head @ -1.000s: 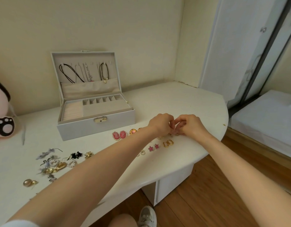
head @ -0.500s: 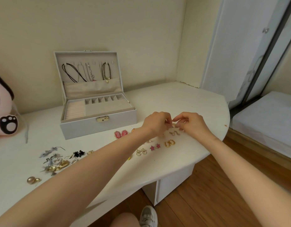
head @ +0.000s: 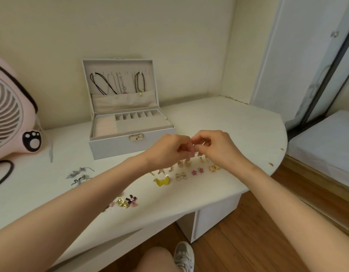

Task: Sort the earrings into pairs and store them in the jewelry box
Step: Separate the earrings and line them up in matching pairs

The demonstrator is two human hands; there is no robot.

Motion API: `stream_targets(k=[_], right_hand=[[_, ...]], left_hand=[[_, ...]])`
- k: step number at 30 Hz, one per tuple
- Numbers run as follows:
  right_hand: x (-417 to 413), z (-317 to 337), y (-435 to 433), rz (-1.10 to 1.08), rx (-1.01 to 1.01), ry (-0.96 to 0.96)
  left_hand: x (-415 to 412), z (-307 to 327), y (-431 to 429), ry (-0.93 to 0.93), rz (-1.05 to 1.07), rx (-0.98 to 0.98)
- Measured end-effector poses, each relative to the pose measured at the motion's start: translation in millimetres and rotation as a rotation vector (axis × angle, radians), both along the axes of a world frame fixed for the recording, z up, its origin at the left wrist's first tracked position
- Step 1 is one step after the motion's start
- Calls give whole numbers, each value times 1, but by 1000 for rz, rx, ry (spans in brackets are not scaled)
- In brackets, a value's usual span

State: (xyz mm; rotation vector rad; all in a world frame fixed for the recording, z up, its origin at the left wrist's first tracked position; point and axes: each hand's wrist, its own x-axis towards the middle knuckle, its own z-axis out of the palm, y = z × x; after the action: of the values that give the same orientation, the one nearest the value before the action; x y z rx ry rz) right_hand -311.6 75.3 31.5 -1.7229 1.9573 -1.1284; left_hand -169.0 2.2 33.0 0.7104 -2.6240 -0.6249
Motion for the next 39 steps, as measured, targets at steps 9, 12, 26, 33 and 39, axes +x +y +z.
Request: stream_targets(k=[9, 12, 26, 33, 39], right_hand=[[49, -5, 4, 164, 21, 31], [68, -10, 5, 262, 68, 82], [114, -23, 1, 548, 227, 279], [114, -24, -3, 497, 186, 252], [112, -15, -9, 422, 94, 120]], left_hand=[[75, 4, 1, -20, 47, -22], [104, 4, 2, -59, 62, -25], [175, -11, 0, -287, -47, 15], [177, -18, -1, -313, -49, -43], [179, -20, 0, -317, -46, -73]])
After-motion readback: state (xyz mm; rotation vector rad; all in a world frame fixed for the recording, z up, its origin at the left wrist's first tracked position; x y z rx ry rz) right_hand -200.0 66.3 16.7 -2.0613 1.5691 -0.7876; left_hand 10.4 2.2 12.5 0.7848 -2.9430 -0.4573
